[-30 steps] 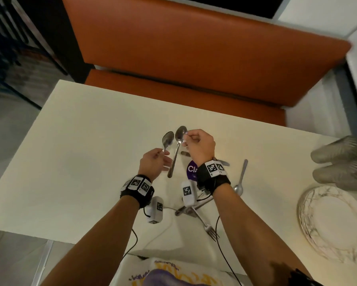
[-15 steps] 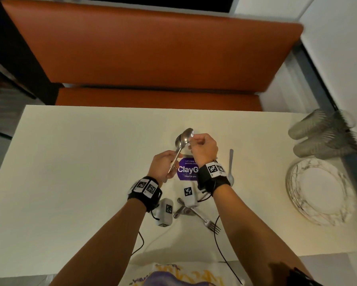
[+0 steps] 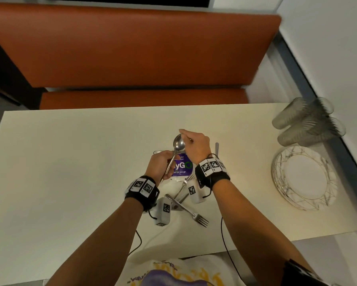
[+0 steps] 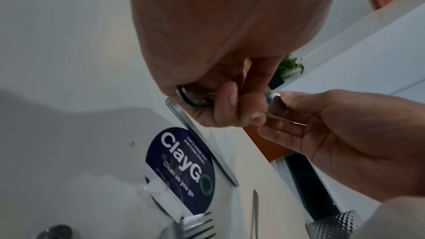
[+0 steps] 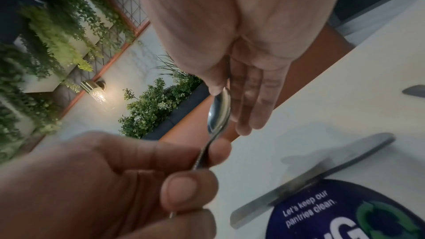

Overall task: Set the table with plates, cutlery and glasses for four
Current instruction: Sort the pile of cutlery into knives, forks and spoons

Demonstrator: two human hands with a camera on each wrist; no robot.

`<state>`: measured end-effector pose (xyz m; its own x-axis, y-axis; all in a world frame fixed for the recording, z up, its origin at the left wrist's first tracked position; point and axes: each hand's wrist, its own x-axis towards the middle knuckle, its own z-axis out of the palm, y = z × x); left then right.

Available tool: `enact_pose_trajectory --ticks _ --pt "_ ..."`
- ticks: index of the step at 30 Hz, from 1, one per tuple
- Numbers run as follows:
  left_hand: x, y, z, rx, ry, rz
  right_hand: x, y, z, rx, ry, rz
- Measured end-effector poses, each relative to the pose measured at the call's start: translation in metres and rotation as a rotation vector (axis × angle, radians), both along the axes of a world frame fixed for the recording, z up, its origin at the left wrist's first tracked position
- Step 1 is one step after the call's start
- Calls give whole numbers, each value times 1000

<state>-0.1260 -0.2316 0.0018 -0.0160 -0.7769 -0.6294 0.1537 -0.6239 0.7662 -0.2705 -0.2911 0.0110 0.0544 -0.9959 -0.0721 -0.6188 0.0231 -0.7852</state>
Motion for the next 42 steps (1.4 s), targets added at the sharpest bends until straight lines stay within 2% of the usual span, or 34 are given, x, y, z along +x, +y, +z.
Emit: enact_pose_trajectory --ticks 5,11,17,19,21,25,28,32,34,37,40,42 --pt "-29 6 7 48 -24 11 -25 3 -6 -45 -27 -19" --pt "-69 16 0 -30 -81 -28 -64 -7 0 -43 -35 19" --pt "-96 28 -22 -4 -338 28 -108 -13 -13 99 -49 115" --pt "-99 35 -27 7 -370 59 -126 -10 -26 132 25 132" --pt "-103 42 -31 17 -423 72 -139 -8 -39 159 151 222" --pt "-111 52 -37 19 -495 135 -152 -3 -62 210 541 617" --pt "-114 54 -39 26 -550 124 -160 1 -72 179 594 714" --pt "-119 50 -38 25 -534 147 -164 0 -68 115 711 789" --pt "-121 44 -36 29 -509 163 -167 -1 -65 130 686 759" --pt "-124 36 -33 15 -463 183 -171 -1 -58 126 544 635" --pt "-128 28 -30 -13 -459 157 -172 0 -43 107 309 459" --pt "-133 23 -27 -10 -389 150 -169 0 -30 105 129 305"
